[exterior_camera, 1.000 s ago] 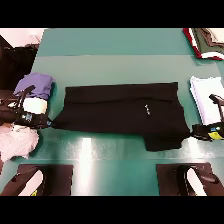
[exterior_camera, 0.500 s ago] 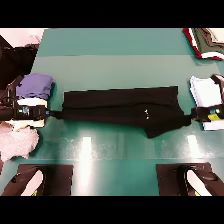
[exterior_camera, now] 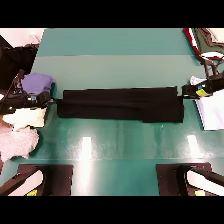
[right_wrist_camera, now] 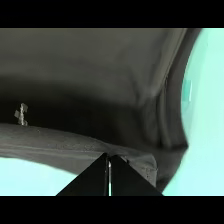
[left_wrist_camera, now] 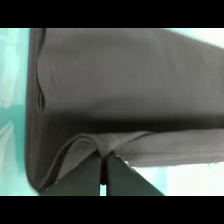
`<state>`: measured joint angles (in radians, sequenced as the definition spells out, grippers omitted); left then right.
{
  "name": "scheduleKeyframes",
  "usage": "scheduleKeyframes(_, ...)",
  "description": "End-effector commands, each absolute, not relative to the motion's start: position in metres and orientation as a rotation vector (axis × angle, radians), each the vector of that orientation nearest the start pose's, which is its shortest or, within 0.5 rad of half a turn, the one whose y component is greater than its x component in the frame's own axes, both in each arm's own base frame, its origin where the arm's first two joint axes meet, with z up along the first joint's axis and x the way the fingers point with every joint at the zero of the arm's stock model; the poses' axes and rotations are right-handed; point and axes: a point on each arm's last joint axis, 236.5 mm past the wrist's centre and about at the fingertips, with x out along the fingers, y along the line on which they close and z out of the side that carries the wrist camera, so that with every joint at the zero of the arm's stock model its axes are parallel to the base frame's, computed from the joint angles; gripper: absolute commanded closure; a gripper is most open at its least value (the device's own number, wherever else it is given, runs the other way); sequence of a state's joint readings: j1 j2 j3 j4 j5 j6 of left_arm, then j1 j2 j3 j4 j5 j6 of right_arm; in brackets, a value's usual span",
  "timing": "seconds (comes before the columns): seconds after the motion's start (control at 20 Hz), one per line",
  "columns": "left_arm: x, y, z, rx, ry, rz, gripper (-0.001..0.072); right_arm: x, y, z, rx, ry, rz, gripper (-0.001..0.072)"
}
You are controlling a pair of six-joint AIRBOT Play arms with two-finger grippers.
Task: Fold the shirts.
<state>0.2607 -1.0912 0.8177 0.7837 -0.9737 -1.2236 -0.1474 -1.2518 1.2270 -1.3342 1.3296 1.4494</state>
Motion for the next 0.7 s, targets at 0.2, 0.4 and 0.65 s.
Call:
scheduleKeyframes(0.2, 0.441, -0.026, 0.005, -0.718, 0.994, -0.195, 0.0186, 0.45, 0.013, 0.018, 0.386, 1.203, 0.145, 0.04)
scheduleKeyframes(0.4, 0.442, -0.032, 0.012, -0.732, 1.017, -0.224, 0.0186, 0.46, 0.014, 0.025, 0.527, 1.176, 0.2, 0.0312)
scheduleKeyframes(0.65, 0.409, -0.058, 0.014, -0.673, 1.138, -0.389, 0.0683, 0.406, -0.017, 0.018, 0.505, 1.342, 0.289, 0.0313)
